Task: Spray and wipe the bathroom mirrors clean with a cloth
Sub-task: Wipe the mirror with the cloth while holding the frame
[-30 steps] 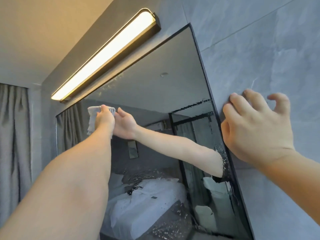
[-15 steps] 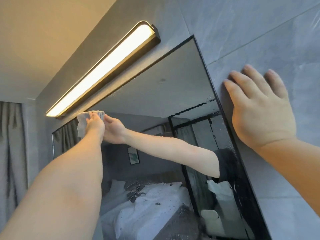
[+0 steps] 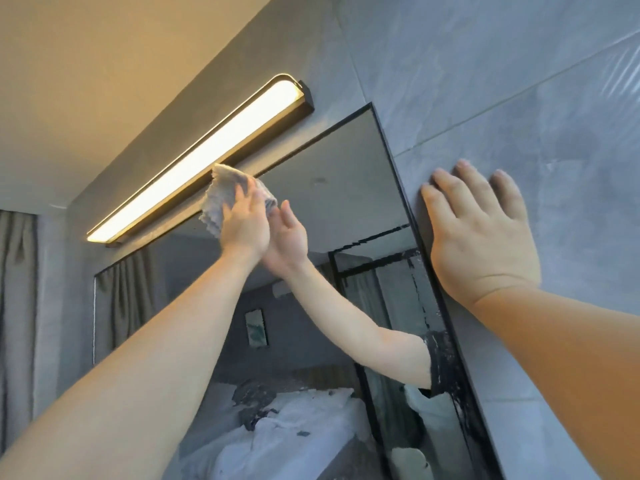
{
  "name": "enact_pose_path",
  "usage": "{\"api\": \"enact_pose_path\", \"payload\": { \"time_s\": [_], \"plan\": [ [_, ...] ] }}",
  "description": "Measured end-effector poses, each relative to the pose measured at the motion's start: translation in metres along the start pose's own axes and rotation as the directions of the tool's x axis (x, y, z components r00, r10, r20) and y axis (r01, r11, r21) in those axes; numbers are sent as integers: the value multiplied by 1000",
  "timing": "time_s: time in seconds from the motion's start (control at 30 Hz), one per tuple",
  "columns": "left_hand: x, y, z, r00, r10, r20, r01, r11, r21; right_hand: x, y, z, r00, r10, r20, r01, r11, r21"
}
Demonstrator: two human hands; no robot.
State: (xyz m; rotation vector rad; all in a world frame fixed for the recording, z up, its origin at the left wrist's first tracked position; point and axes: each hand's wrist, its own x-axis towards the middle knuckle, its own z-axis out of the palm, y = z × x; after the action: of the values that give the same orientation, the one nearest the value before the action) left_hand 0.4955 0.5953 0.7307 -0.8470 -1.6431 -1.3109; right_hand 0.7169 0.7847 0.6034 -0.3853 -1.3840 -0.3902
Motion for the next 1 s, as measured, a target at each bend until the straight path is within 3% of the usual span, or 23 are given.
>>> {"api": "enact_pose_path", "payload": {
  "time_s": [0.1, 0.2, 0.27, 0.37, 0.43, 0.5, 0.57, 0.63, 0.7, 0.77, 0.8, 0.87, 0.93, 1.0],
  "plan": [
    [-38, 63, 34, 940, 318, 128, -329, 941, 78, -3, 1, 17, 999, -35, -23, 34, 998, -59],
    [-70, 132, 56, 832, 491, 258, -523, 850, 68, 0, 4, 14, 1000, -24, -13, 23, 998, -66],
    [-73, 143, 58, 821, 494, 286, -527, 848, 47, -3, 4, 15, 999, -49, -10, 48, 997, -64],
    [-63, 121, 44, 881, 433, 188, -449, 892, 47, -5, 2, 15, 999, -50, -16, 49, 996, -77],
    [-49, 88, 33, 944, 309, 118, -328, 922, 208, -4, 2, 15, 999, -45, -29, 42, 994, -97],
    [-27, 36, 16, 1000, 7, -21, -2, 975, 224, -3, 1, 16, 998, -54, -33, 50, 993, -107],
    [1, -32, -8, 953, -274, -132, 288, 953, 97, -3, 1, 17, 998, -53, -32, 49, 993, -110],
    [19, -87, -27, 868, -485, -108, 491, 870, 39, -3, 1, 18, 998, -45, -40, 40, 993, -112],
    [14, -107, -34, 834, -538, -126, 552, 822, 140, -3, 1, 21, 997, -53, -49, 47, 992, -119],
    [-6, -92, -29, 923, -323, -211, 373, 885, 279, -3, 2, 21, 998, -47, -43, 42, 992, -123],
    [-15, -81, -24, 968, -162, -192, 216, 928, 305, -3, 3, 21, 998, -45, -40, 40, 991, -126],
    [-36, -47, -18, 989, 110, -99, -82, 964, 253, -4, 3, 20, 998, -51, -27, 47, 991, -124],
    [-50, -12, -7, 936, 350, 27, -344, 897, 277, -4, 1, 18, 998, -52, -21, 49, 992, -118],
    [-68, 23, 3, 817, 556, 156, -574, 756, 314, -5, 2, 17, 998, -54, -14, 52, 992, -118]
  ]
}}
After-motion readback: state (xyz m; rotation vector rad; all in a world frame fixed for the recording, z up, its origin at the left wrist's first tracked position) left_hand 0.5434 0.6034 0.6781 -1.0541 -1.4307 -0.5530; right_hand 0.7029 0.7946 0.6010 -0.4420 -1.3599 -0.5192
